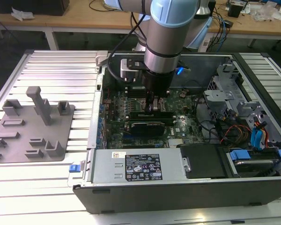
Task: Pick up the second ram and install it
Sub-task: 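Insert the second ram into the second slot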
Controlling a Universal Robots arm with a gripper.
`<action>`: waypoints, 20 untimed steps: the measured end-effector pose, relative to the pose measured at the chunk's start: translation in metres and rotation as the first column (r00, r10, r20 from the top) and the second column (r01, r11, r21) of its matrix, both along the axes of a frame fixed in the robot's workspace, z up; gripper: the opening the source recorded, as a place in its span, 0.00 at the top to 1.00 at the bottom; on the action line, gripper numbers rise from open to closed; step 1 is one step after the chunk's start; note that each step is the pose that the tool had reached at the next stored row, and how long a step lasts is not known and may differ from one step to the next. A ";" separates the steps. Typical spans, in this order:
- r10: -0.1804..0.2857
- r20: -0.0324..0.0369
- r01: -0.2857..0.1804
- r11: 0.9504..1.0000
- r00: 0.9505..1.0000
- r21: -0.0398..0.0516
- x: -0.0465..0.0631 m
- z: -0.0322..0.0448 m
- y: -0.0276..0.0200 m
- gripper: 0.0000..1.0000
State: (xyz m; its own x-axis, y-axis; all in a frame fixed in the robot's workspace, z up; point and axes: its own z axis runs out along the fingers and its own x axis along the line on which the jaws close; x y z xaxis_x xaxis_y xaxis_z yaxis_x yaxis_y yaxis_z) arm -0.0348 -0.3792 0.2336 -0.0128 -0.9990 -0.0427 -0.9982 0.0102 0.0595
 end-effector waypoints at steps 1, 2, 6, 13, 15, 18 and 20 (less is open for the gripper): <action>0.000 0.000 0.000 1.000 1.000 0.000 0.000 -0.0001 0.0000 0.91; 0.000 0.000 0.000 1.000 1.000 0.000 0.000 -0.0001 0.0000 0.91; 0.000 0.000 0.000 1.000 1.000 0.000 0.000 -0.0001 -0.0001 0.91; 0.000 0.000 0.000 1.000 1.000 0.000 0.000 -0.0061 0.0000 0.91; 0.000 0.000 0.000 1.000 1.000 0.000 0.000 -0.0070 -0.0001 0.91; 0.000 0.000 0.000 1.000 1.000 0.000 0.000 -0.0085 -0.0001 0.91; 0.000 0.000 0.000 1.000 1.000 0.000 0.000 -0.0085 -0.0001 0.91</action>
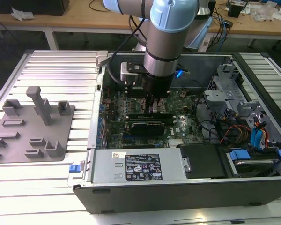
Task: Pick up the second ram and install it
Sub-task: 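Insert the second ram into the second slot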
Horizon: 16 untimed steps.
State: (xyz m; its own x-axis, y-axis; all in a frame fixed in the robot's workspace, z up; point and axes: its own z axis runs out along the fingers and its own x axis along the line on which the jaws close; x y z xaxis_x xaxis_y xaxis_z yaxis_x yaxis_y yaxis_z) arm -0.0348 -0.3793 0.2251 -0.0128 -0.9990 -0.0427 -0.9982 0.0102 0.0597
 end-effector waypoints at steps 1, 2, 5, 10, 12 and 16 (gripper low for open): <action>0.000 0.000 0.000 1.000 1.000 0.000 0.000 -0.0001 0.0000 0.91; 0.000 0.000 0.000 1.000 1.000 0.000 0.000 -0.0001 0.0000 0.91; 0.000 0.000 0.000 1.000 1.000 0.000 0.000 -0.0003 0.0001 0.83; 0.000 0.000 0.000 1.000 1.000 0.000 0.000 0.0078 0.0000 0.83; 0.000 0.000 0.000 1.000 1.000 0.000 0.000 0.0132 0.0000 0.83; 0.000 0.000 0.000 1.000 1.000 0.000 0.000 0.0206 0.0006 0.83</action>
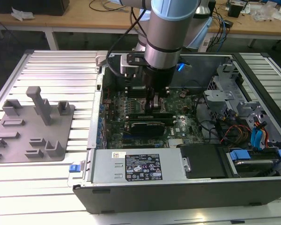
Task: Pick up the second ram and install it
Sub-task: 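Insert the second ram into the second slot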
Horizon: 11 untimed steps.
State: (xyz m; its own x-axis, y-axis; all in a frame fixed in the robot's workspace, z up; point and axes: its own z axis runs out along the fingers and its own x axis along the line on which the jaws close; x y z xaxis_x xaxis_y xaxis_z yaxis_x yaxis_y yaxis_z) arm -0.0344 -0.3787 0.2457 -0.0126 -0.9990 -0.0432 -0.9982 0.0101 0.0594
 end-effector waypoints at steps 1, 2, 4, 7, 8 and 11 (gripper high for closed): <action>0.000 0.000 0.000 1.000 1.000 0.000 0.004 0.0001 0.0005 0.83; 0.000 0.000 0.000 1.000 1.000 0.000 0.009 0.0001 0.0005 0.83; 0.000 0.000 0.000 1.000 1.000 0.000 0.016 0.0000 0.0006 0.83; 0.000 0.000 0.000 1.000 1.000 0.000 0.018 0.0000 0.0006 0.83; 0.000 0.000 0.000 1.000 1.000 0.000 0.018 0.0000 0.0006 0.83; 0.000 0.000 0.000 1.000 1.000 0.000 0.018 0.0000 0.0006 0.92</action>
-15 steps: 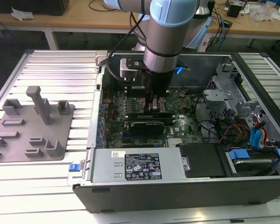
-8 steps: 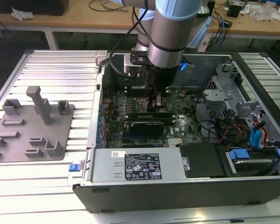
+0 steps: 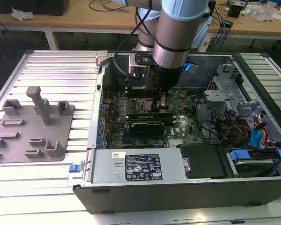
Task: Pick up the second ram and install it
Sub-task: 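Insert the second ram into the second slot, then press down the second ram until it locks into place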
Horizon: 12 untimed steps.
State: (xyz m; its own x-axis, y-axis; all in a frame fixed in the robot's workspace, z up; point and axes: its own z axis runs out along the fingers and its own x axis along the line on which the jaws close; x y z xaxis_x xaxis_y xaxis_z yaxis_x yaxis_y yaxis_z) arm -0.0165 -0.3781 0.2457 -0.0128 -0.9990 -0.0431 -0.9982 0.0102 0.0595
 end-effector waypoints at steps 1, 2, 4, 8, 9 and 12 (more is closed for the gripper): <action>0.000 0.000 0.000 1.000 1.000 0.000 0.000 0.0000 0.0000 0.92; 0.000 0.000 0.000 1.000 1.000 0.000 0.000 0.0000 0.0000 0.92; 0.000 0.000 0.000 1.000 1.000 0.000 0.001 0.0000 0.0000 0.92; 0.000 0.000 0.000 1.000 1.000 0.000 0.001 0.0000 0.0000 0.92; 0.000 0.000 0.000 1.000 1.000 0.000 0.002 0.0000 0.0000 0.92; 0.000 0.000 0.000 1.000 1.000 0.000 0.002 0.0000 0.0000 0.92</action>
